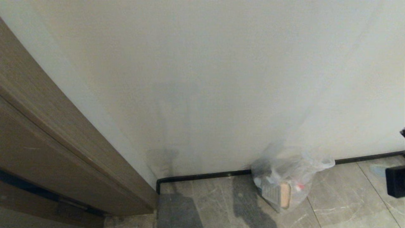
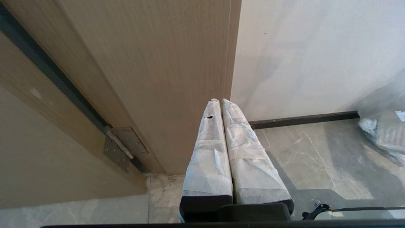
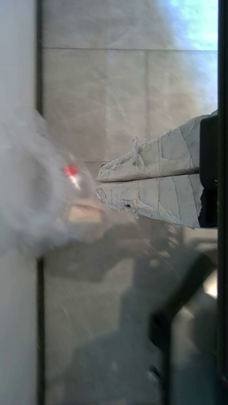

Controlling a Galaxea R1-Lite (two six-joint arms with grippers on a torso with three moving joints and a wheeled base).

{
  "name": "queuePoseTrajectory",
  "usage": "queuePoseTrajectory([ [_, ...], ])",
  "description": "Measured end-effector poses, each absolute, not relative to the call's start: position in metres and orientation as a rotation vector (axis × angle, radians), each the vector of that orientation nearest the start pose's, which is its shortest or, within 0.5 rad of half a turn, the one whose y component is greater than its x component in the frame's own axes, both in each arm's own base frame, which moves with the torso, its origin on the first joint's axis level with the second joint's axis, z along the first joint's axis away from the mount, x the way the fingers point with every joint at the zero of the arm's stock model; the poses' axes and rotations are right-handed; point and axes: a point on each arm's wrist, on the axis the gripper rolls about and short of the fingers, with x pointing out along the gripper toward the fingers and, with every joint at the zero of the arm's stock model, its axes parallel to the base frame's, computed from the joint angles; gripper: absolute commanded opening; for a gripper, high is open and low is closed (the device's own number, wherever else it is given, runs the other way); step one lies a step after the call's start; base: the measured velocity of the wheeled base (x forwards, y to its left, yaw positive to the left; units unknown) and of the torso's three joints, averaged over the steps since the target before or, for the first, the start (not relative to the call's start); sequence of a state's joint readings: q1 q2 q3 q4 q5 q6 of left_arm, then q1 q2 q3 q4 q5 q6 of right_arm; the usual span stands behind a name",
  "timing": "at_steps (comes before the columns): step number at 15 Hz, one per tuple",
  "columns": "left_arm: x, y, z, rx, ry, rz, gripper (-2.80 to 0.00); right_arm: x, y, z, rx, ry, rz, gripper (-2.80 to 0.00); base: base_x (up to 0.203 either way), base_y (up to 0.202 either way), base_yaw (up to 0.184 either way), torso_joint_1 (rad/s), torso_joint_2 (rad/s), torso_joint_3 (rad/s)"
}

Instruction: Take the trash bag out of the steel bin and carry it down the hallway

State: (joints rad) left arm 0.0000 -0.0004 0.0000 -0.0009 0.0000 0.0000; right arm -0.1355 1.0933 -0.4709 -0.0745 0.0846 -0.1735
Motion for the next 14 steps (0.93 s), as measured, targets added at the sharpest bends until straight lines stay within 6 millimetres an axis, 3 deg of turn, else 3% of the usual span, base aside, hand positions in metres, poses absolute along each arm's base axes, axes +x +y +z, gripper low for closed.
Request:
queuePoseTrajectory([
  [2, -0.023, 0.000, 0.076, 0.000, -0.002, 0.000, -2.80, 0.088, -0.009, 0.166, -0.100, 0.504, 0.003, -2.80, 0.000, 0.000, 0.000, 0.000, 0.00, 0.000],
  [4, -0.023, 0.000, 0.076, 0.000, -0.001, 0.000, -2.80, 0.045, -0.003, 0.144, -0.106, 0.430, 0.009, -2.80, 0.000, 0.000, 0.000, 0.000, 0.00, 0.000],
  [6, -0.023, 0.000, 0.076, 0.000, -0.002, 0.000, -2.80, 0.016, 0.000, 0.117, -0.108, 0.311, -0.008, -2.80, 0.000, 0.000, 0.000, 0.000, 0.00, 0.000],
  [10, -0.023, 0.000, 0.076, 0.000, -0.002, 0.000, -2.80, -0.014, 0.000, 0.086, -0.056, 0.090, -0.016, -2.80, 0.000, 0.000, 0.000, 0.000, 0.00, 0.000],
  [14, -0.023, 0.000, 0.076, 0.000, -0.002, 0.000, -2.80, -0.021, 0.000, 0.077, -0.024, 0.013, -0.013, -2.80, 0.000, 0.000, 0.000, 0.000, 0.00, 0.000],
])
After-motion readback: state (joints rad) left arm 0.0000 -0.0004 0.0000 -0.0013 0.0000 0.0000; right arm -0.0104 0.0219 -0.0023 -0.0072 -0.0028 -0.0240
